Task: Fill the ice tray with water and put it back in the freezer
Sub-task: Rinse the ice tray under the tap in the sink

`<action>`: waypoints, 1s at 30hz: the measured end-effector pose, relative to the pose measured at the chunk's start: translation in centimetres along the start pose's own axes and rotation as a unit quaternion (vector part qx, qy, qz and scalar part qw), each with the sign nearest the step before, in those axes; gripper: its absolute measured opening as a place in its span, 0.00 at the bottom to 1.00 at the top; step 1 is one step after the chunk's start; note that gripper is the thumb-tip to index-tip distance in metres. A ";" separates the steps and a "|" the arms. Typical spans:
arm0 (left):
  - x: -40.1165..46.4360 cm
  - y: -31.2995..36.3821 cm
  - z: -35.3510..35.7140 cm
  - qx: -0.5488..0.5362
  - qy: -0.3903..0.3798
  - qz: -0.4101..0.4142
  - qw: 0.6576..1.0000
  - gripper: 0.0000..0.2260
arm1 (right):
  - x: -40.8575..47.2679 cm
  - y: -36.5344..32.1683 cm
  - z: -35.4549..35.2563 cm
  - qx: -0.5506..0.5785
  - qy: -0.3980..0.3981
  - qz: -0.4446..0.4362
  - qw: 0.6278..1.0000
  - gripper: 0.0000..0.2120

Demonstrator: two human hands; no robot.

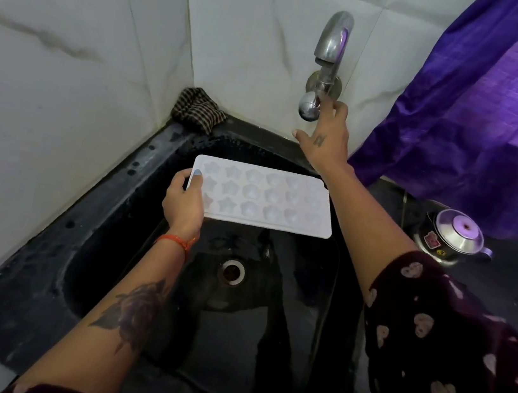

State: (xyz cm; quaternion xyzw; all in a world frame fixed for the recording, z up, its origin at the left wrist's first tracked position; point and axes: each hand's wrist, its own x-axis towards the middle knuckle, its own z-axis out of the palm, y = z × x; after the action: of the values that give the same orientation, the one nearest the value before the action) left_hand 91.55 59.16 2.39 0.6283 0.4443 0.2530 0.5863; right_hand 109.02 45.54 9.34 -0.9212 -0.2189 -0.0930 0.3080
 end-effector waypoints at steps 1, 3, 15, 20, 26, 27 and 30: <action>0.1 0.0 0.1 -0.003 0.001 0.000 1.000 0.11 | 0.4 0.0 0.2 -0.010 -0.001 -0.003 1.000 0.35; 0.3 0.2 0.5 -0.006 0.003 -0.002 1.000 0.11 | 1.3 0.1 0.6 -0.023 0.005 -0.007 1.000 0.35; 1.3 0.1 2.0 -0.012 -0.010 -0.018 1.000 0.10 | 3.5 0.8 0.7 -0.115 0.036 -0.091 0.988 0.26; 1.3 0.2 1.8 -0.012 -0.009 -0.013 1.000 0.10 | 3.7 0.9 0.6 -0.197 0.023 -0.136 0.971 0.23; 1.4 0.6 1.5 -0.017 -0.001 -0.009 1.000 0.10 | 3.8 0.6 0.9 -0.241 0.018 -0.147 0.959 0.17; 1.4 0.7 1.4 -0.018 0.000 -0.008 1.000 0.11 | 3.7 0.5 0.9 -0.244 0.011 -0.148 0.958 0.16; 1.3 1.0 1.5 -0.018 0.002 -0.002 1.000 0.12 | 3.9 0.7 1.0 -0.273 -0.012 -0.166 0.947 0.18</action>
State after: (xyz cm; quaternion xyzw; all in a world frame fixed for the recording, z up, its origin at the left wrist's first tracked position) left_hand 93.65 59.63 2.77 0.6159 0.4422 0.2615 0.5972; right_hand 112.78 47.03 9.36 -0.9215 -0.3387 -0.1885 0.0222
